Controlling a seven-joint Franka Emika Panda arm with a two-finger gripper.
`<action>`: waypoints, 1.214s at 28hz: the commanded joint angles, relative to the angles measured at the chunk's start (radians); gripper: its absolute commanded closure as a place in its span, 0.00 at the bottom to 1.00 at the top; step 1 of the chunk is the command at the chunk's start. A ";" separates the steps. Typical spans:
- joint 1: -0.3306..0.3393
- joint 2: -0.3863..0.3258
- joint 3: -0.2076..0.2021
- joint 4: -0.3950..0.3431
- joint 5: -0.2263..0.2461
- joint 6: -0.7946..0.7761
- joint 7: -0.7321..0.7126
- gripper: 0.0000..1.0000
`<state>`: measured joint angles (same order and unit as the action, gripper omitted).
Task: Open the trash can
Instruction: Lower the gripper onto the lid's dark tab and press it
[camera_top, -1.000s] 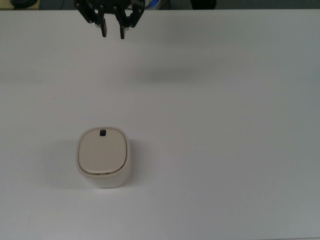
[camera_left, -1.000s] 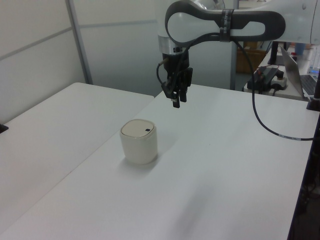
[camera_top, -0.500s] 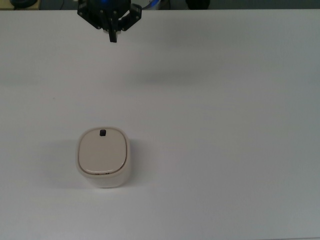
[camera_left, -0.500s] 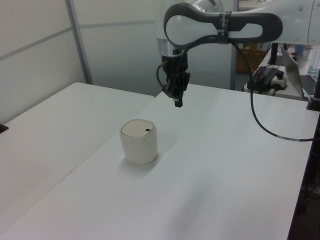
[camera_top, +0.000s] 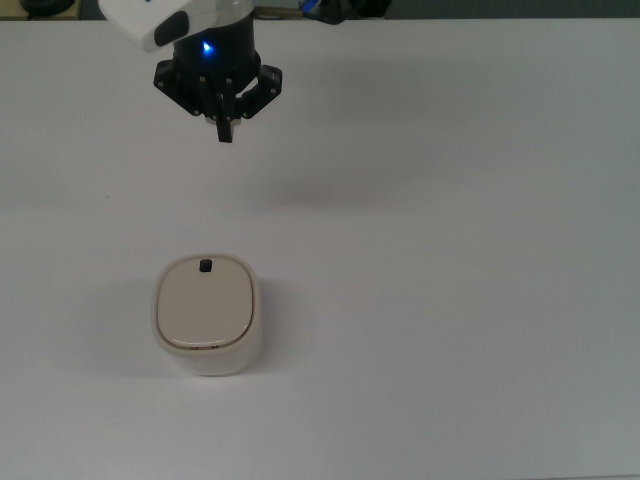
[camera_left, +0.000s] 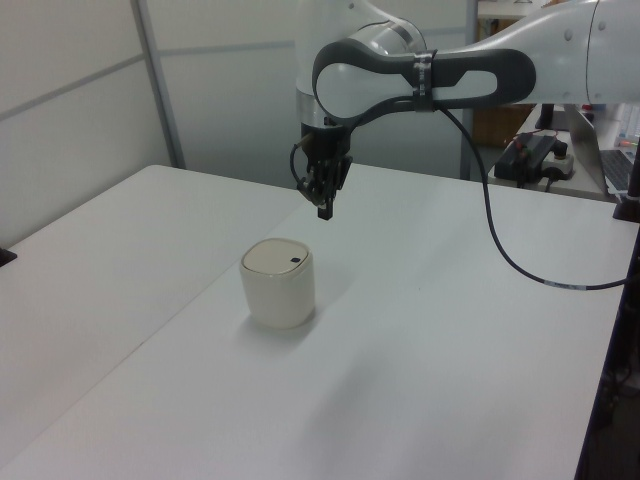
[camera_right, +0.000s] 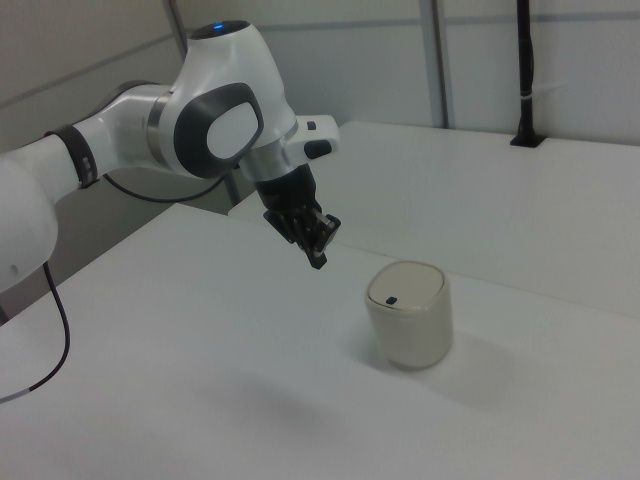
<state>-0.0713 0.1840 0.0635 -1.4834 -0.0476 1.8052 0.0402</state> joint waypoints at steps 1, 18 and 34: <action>0.001 0.031 -0.008 -0.006 -0.006 0.071 -0.031 1.00; -0.019 0.186 -0.010 -0.003 -0.011 0.370 -0.029 1.00; -0.024 0.253 -0.013 -0.005 -0.017 0.470 -0.022 1.00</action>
<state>-0.0899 0.4394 0.0558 -1.4890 -0.0490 2.2594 0.0347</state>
